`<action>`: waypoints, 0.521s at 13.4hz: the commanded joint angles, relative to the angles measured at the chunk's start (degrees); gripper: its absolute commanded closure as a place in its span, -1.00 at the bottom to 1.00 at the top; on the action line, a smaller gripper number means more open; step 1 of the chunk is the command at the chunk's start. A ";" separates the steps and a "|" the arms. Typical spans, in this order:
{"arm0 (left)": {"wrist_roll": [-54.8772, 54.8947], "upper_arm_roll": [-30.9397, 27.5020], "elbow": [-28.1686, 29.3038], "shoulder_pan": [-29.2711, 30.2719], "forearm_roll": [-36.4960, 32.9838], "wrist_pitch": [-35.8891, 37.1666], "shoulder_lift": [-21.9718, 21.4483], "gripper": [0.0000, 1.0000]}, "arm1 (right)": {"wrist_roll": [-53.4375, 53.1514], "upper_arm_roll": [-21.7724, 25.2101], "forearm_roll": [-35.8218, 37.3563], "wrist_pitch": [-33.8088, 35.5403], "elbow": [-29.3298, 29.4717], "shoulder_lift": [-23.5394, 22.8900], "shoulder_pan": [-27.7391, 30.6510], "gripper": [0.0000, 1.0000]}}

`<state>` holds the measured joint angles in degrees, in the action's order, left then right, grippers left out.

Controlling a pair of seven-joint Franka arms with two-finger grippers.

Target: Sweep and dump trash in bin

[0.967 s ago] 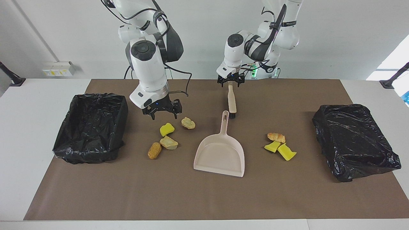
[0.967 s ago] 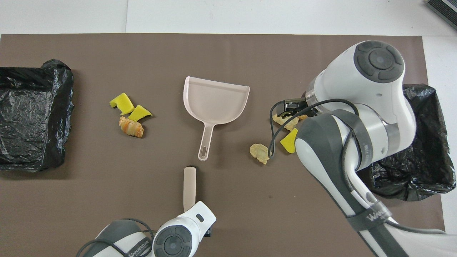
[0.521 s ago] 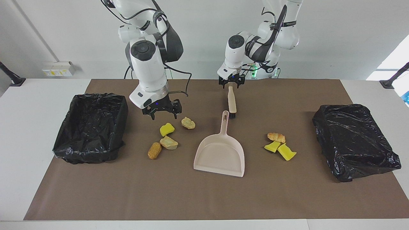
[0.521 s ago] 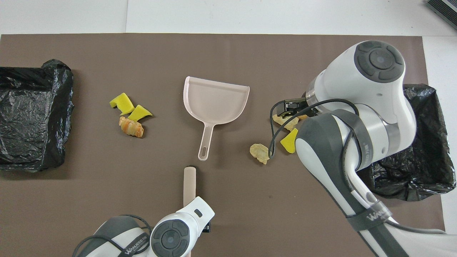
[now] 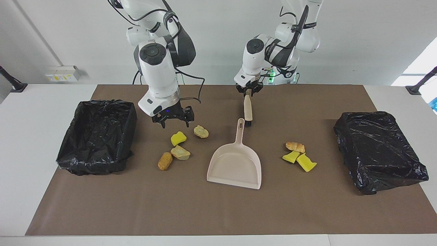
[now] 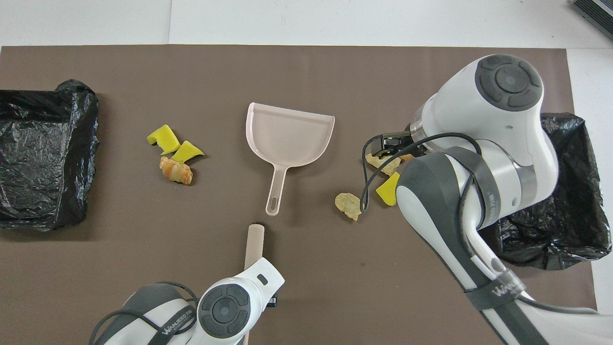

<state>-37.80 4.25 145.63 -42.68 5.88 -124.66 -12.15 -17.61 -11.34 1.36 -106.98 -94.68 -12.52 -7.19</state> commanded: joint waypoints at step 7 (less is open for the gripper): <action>13.16 -0.21 -5.77 11.19 -0.35 10.20 -1.21 1.00 | -3.20 -0.18 -0.74 -2.70 -1.03 -0.13 -0.01 -1.00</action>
<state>-29.81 4.04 143.44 -37.02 5.79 -118.82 -12.25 -18.17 -11.34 1.29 -107.52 -94.76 -12.55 -7.20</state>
